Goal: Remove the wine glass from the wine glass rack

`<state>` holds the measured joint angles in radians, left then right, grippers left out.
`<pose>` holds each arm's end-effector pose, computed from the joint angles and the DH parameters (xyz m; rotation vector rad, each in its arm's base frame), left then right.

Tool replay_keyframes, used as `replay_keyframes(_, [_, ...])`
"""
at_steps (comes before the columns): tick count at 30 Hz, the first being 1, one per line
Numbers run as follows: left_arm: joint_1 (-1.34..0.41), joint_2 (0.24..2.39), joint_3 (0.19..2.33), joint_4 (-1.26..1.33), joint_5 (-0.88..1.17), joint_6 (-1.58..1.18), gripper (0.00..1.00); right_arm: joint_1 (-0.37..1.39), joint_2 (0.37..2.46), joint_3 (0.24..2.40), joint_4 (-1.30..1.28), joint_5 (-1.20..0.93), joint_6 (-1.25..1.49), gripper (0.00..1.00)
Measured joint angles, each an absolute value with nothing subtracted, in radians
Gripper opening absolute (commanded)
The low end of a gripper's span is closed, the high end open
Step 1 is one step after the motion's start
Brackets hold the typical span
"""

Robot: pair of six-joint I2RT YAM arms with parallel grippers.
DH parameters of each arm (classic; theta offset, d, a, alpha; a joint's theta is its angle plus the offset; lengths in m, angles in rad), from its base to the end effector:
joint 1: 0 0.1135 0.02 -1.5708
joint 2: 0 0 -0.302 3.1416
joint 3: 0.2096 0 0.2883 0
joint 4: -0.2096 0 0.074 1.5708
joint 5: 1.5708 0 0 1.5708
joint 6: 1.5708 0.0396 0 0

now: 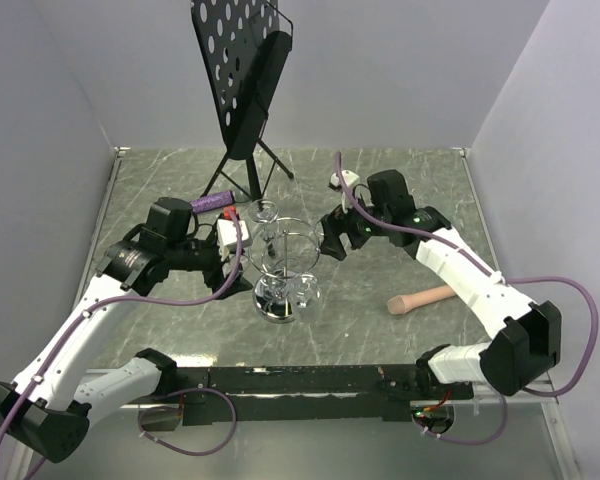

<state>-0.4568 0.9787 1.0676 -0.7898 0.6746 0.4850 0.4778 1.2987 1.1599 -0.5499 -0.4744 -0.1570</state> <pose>0.1750 -0.1136 0.3812 1.2955 1.7678 -0.7444 0.2676 0.1590 0.3554 -0.9458 2.0567 0.7063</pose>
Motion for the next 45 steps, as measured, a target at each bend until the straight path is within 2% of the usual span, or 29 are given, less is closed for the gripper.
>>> replay_keyframes(13, [-0.443, 0.978, 1.066, -0.79, 0.693, 0.488, 0.88, 0.346, 1.452, 1.295, -0.532, -0.469, -0.131, 0.93])
replay_keyframes(20, [-0.427, 0.966, 1.06, -0.791, 0.694, 0.489, 0.89, 0.339, 1.481, 1.317, -0.517, -0.47, -0.116, 0.93])
replay_keyframes(23, [-0.424, 0.961, 1.06, -0.793, 0.694, 0.495, 0.91, 0.326, 1.48, 1.316, -0.517, -0.477, -0.114, 1.0])
replay_keyframes(25, [-0.422, 0.957, 1.06, -0.797, 0.694, 0.503, 0.93, 0.303, 1.467, 1.308, -0.515, -0.489, -0.107, 1.0])
replay_keyframes(32, [-0.419, 0.953, 1.06, -0.836, 0.691, 0.523, 0.96, 0.15, 1.265, 1.171, -0.5, -0.515, -0.134, 1.0])
replay_keyframes(45, [-0.406, 0.989, 1.06, -0.782, 0.697, 0.464, 0.97, 0.144, 0.773, 0.701, -0.439, -0.673, -0.241, 1.0])
